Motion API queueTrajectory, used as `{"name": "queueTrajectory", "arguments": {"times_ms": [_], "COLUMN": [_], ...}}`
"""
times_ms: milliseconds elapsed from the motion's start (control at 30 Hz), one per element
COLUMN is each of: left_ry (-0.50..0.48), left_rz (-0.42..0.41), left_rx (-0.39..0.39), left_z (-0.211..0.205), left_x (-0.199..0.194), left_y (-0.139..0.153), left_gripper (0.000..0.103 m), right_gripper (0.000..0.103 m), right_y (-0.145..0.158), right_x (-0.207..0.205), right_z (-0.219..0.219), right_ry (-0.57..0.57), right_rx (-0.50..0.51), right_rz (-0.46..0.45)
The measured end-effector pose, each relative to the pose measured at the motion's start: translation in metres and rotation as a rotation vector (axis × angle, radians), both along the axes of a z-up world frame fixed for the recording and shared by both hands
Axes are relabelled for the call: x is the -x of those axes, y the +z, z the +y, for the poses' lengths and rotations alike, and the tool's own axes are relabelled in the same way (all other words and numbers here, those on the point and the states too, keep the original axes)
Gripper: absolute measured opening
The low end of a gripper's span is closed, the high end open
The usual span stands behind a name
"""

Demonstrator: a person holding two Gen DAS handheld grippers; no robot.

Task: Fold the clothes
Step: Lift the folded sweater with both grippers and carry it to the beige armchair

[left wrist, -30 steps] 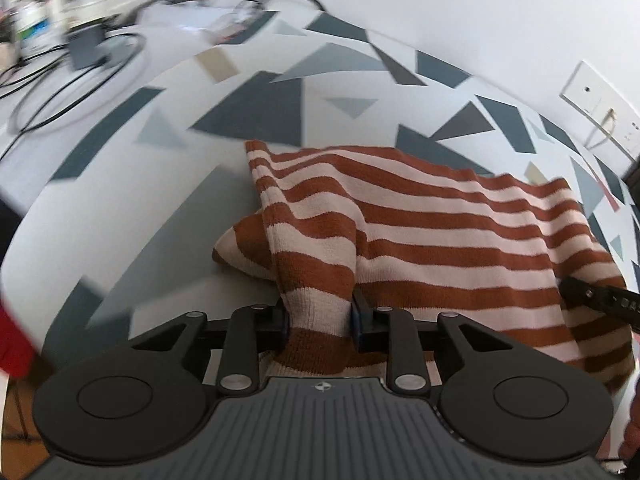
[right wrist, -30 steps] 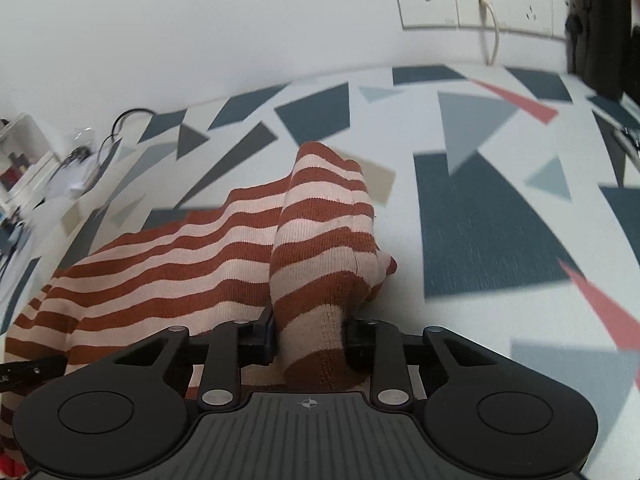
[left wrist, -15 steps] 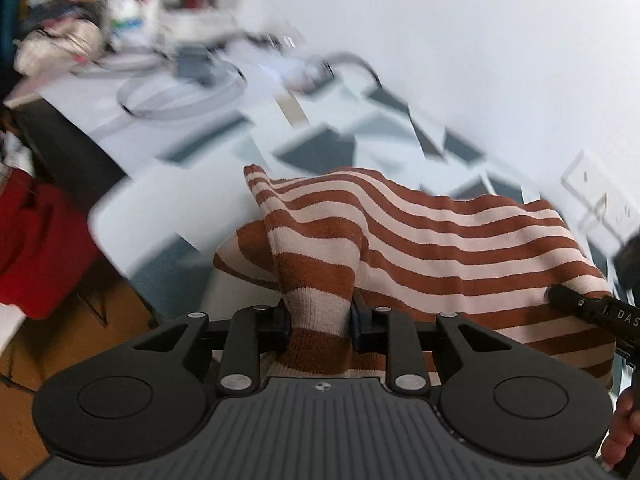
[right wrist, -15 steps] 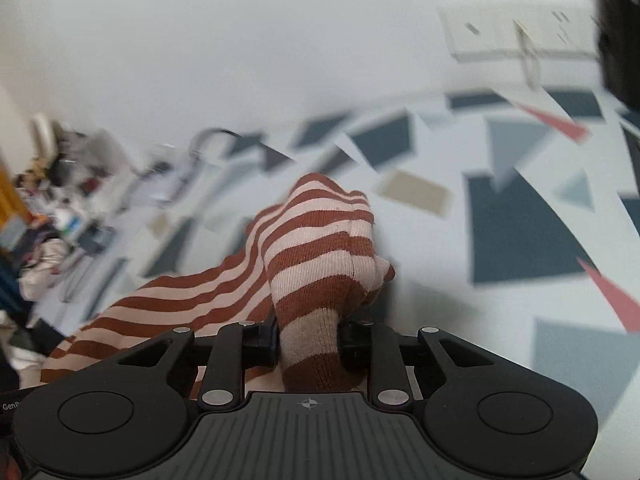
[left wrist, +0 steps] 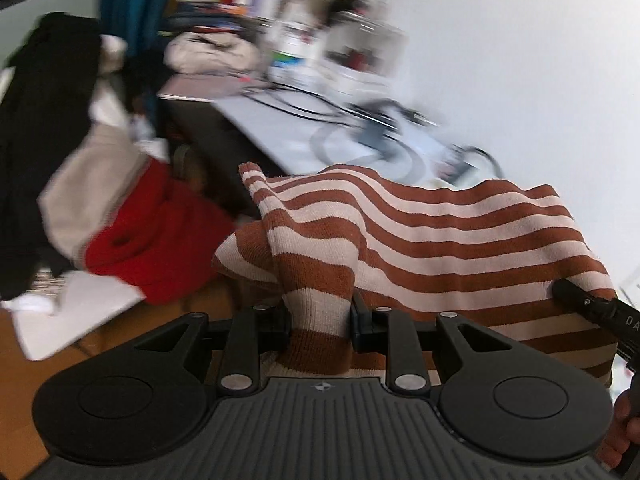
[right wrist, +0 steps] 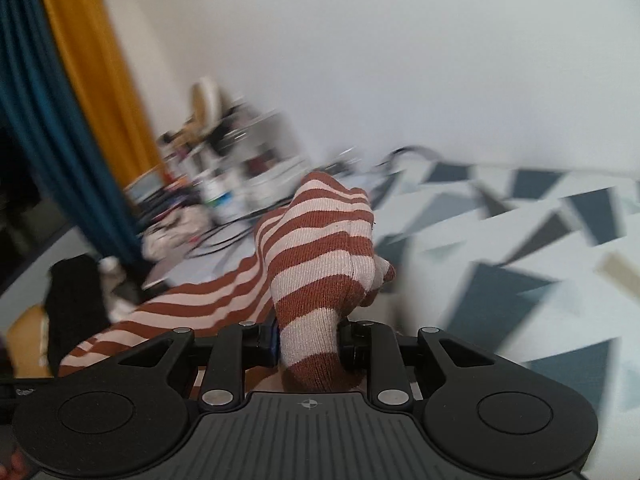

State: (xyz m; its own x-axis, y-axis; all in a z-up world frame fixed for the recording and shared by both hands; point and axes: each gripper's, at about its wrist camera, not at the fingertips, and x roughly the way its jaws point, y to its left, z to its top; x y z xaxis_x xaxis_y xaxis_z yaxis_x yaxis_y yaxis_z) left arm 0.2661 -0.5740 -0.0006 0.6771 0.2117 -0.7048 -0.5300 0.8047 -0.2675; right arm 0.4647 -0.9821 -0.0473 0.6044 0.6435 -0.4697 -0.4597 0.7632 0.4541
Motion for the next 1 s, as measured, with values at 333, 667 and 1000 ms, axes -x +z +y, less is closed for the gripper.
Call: {"name": "queueTrajectory", "arguments": {"times_ms": [333, 667, 1000], "left_ry": [0.242, 0.392, 0.653], "left_rz": [-0.018, 0.053, 0.131], "left_rx": [0.013, -0.073, -0.047], "left_z": [0.172, 0.373, 0.5], "left_x": [0.113, 0.249, 0.367], "left_y": [-0.023, -0.004, -0.021], "left_gripper": [0.026, 0.026, 0.026], "right_gripper": [0.021, 0.021, 0.021], "right_y": [0.001, 0.015, 0.006], "right_x": [0.041, 0.136, 0.248], "right_z": [0.228, 0.513, 0.728], "right_ry": [0.279, 0.474, 0.745], "right_rx": [0.048, 0.106, 0.106], "right_rz": [0.036, 0.093, 0.125]}}
